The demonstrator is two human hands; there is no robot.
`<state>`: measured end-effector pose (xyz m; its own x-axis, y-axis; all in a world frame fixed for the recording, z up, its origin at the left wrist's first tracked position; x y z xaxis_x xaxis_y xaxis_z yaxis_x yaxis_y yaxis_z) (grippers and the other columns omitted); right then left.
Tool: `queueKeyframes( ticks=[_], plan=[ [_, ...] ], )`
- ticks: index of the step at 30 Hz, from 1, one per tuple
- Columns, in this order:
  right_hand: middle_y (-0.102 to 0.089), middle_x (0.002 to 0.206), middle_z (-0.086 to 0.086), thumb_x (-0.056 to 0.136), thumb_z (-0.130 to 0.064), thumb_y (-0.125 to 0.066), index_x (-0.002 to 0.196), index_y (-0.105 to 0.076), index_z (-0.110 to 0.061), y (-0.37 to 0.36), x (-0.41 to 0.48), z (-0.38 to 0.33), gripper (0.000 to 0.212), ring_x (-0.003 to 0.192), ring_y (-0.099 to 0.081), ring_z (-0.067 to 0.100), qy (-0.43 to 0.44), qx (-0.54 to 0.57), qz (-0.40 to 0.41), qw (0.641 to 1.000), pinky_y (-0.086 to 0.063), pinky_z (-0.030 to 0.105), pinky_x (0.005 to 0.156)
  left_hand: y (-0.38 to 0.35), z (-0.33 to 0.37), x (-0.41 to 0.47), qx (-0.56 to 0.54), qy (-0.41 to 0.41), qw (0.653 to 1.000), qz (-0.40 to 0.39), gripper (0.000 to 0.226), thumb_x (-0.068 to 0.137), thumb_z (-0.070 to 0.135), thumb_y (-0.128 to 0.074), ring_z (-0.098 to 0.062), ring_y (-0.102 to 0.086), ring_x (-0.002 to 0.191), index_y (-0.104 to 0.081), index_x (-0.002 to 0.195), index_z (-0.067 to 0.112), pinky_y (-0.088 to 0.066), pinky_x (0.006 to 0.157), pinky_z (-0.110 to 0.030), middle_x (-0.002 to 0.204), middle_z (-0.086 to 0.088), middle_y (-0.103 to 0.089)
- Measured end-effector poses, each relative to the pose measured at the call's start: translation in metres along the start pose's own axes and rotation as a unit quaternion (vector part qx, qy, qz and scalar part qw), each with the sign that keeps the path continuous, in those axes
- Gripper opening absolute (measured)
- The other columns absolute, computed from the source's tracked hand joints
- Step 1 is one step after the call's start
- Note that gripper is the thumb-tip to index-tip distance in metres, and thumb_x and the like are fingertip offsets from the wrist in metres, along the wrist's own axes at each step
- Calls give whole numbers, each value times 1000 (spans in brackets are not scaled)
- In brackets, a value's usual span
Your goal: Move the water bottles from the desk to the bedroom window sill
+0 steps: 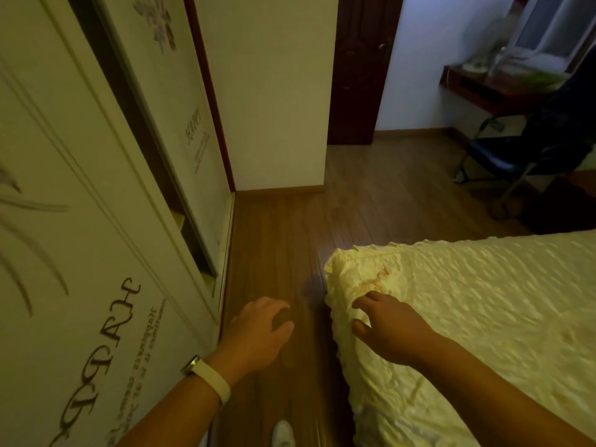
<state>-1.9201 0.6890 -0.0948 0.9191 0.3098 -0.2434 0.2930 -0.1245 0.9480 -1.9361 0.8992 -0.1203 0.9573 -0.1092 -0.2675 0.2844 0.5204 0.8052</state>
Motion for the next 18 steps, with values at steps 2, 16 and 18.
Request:
queueKeyframes(
  ticks=[2,16,18],
  plan=[
    [-54,133,-4,97,-50,-44,137,-49,-30,16,33,-7,45,116,-54,19,-6,-9,1,1000,-49,36,93,22,-5,29,9,-18,1000,-2,46,98,47,-48,-14,-37,137,-43,142,35,-36,114,-41,149,10,-41],
    [-50,139,-5,99,-48,-46,141,-45,-30,98,207,-28,47,121,-53,17,-6,1,72,997,-49,33,95,141,-21,180,81,-76,992,53,43,99,46,-44,-11,-35,137,-43,141,34,-31,115,-37,146,12,-42],
    [-50,140,-5,98,-48,-45,142,-45,-30,94,231,-26,47,121,-53,17,-2,5,59,998,-49,34,95,147,-25,202,88,-74,992,49,43,99,46,-43,-10,-36,135,-44,140,33,-30,114,-36,144,12,-43]
  ],
)
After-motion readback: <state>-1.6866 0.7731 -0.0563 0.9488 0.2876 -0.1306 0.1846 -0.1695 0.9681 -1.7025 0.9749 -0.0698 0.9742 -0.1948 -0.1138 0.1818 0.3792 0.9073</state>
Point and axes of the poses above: each hand's wrist, its own x-axis towards the middle knuckle, its own y-axis out of the back of the hand, z = x × y, the point moved 9 cm from there along x, towards the middle knuckle
